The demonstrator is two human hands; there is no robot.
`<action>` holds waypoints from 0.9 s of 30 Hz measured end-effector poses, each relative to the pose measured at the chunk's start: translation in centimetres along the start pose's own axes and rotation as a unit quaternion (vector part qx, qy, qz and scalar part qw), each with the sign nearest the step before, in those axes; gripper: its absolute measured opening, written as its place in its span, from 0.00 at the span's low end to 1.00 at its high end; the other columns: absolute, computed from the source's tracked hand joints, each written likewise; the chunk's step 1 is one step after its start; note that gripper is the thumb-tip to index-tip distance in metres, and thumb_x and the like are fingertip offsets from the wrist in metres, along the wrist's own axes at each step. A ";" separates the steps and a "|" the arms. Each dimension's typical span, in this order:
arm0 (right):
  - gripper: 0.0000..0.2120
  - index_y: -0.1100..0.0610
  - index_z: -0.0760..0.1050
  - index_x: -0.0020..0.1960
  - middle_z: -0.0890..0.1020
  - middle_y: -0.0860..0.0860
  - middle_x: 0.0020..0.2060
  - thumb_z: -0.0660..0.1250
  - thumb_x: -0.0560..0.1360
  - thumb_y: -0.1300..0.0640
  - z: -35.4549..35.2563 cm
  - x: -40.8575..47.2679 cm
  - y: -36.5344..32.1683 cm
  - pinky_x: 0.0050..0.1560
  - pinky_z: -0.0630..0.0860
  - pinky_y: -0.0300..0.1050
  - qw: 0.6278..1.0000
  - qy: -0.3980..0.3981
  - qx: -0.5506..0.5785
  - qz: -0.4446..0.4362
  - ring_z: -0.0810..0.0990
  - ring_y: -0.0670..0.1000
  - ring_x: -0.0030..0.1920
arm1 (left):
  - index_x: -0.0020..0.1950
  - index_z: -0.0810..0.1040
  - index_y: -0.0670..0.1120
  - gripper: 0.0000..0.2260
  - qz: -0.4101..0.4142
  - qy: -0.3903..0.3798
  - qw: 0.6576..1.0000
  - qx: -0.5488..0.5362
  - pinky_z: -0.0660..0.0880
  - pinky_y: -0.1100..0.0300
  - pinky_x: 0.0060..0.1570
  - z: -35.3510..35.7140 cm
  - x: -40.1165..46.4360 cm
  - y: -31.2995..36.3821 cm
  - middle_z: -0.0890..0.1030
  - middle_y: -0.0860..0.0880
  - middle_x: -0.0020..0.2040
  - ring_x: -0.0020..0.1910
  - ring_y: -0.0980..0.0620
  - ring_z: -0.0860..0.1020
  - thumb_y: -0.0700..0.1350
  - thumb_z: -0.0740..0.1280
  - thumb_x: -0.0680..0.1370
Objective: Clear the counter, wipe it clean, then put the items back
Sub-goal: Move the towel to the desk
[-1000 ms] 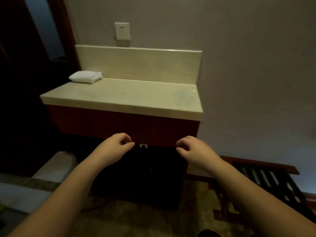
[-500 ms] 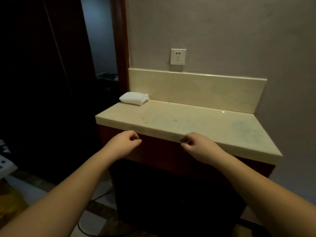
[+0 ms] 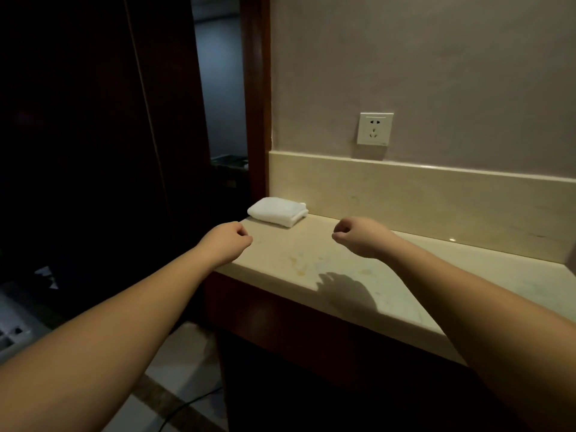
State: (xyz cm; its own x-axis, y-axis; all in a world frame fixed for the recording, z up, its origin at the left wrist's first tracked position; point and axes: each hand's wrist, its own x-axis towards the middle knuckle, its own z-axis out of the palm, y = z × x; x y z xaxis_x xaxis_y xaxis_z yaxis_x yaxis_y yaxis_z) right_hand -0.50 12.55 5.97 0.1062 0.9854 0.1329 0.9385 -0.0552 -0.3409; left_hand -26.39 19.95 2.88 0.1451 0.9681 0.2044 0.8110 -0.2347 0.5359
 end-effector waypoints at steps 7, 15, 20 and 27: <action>0.16 0.58 0.77 0.60 0.81 0.55 0.54 0.58 0.79 0.51 2.5 12.2 1.2 0.48 0.71 0.44 0.999 -0.041 0.007 0.014 0.77 0.57 0.54 | 0.48 0.77 0.47 0.08 -0.031 0.008 0.999 0.012 0.75 0.52 0.41 2.5 11.1 0.0 0.80 0.46 0.44 0.43 0.47 0.78 0.50 0.63 0.79; 0.13 0.57 0.71 0.39 0.78 0.53 0.37 0.59 0.78 0.51 6.1 23.1 2.7 0.36 0.71 0.42 0.973 -0.069 0.196 0.105 0.76 0.53 0.37 | 0.64 0.72 0.45 0.16 -0.088 0.011 0.996 -0.016 0.76 0.53 0.49 6.7 21.7 -0.3 0.75 0.46 0.56 0.49 0.49 0.76 0.53 0.61 0.81; 0.11 0.60 0.73 0.49 0.77 0.56 0.37 0.62 0.77 0.52 8.8 26.8 2.2 0.47 0.76 0.49 0.920 -0.082 0.346 0.166 0.79 0.57 0.43 | 0.71 0.68 0.43 0.24 -0.123 -0.001 0.992 -0.014 0.73 0.56 0.50 8.6 25.6 -0.8 0.75 0.45 0.62 0.54 0.47 0.76 0.55 0.62 0.80; 0.07 0.61 0.75 0.48 0.77 0.57 0.42 0.63 0.76 0.58 10.2 29.3 1.0 0.47 0.72 0.46 0.804 -0.094 0.523 0.268 0.75 0.56 0.42 | 0.69 0.72 0.41 0.25 -0.160 -0.045 0.984 -0.061 0.71 0.55 0.53 10.0 28.0 -1.9 0.77 0.44 0.61 0.56 0.45 0.76 0.55 0.66 0.78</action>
State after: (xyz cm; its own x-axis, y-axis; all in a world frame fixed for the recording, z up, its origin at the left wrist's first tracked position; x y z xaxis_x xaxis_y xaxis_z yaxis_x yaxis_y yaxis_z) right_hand 0.21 42.98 -0.01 0.2589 0.8779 -0.4027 -0.0244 -0.4109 -0.9114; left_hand -18.22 48.38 -0.61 -0.0539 0.9967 -0.0611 0.7501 0.0808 0.6563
